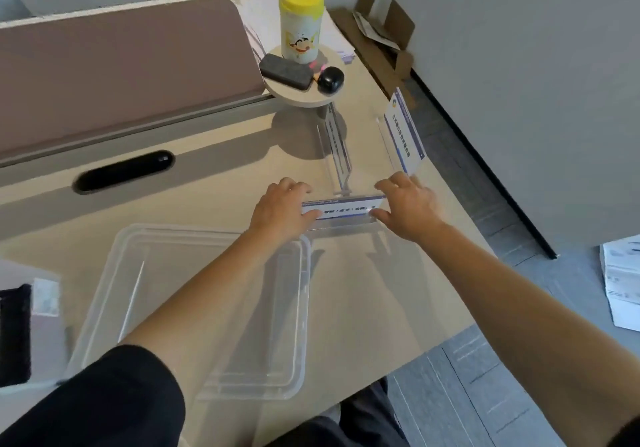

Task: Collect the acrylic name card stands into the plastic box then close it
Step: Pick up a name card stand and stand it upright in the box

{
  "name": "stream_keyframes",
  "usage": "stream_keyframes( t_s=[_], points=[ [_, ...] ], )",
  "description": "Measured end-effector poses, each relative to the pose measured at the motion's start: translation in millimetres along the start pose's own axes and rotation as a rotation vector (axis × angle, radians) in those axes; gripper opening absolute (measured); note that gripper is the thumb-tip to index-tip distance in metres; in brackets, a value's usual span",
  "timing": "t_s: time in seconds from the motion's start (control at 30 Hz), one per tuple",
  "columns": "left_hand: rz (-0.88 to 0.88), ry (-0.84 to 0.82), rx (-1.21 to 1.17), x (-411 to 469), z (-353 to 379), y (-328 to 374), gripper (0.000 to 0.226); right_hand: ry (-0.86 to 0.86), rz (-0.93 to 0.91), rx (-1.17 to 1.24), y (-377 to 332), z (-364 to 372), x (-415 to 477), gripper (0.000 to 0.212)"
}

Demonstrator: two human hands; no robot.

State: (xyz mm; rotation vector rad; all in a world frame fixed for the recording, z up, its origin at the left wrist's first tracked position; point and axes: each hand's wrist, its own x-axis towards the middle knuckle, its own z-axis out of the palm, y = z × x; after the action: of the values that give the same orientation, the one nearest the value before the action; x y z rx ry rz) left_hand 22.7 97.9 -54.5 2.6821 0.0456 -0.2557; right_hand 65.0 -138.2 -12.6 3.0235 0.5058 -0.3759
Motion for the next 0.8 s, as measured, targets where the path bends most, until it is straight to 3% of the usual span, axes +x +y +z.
stream_keyframes(
  t_s=[0.13,0.3,0.43,0.6,0.7,0.8],
  points=[
    [-0.120,-0.010,0.113,10.1,19.0,20.9,0.030,-0.080,-0.213,-0.055,13.7,14.1,43.1,0.058],
    [-0.258,0.067,0.224,8.9,29.3,42.0,0.027,-0.137,-0.361,-0.053,31.1,28.6,70.8,0.031],
    [-0.266,0.044,0.269,-4.2,23.5,58.3,0.024,-0.106,-0.424,0.008,45.7,18.3,76.0,0.029],
    [-0.214,0.154,0.152,-36.2,13.1,74.1,0.021,-0.171,-0.489,0.176,61.5,-28.4,69.9,0.028],
    [-0.197,0.283,0.049,-51.4,4.0,87.2,0.018,-0.104,-0.433,0.394,67.4,-51.7,60.5,0.028],
    [-0.255,0.407,-0.068,-60.4,-6.7,104.2,0.016,0.076,-0.287,0.826,62.0,-59.4,45.2,0.041]
  ],
)
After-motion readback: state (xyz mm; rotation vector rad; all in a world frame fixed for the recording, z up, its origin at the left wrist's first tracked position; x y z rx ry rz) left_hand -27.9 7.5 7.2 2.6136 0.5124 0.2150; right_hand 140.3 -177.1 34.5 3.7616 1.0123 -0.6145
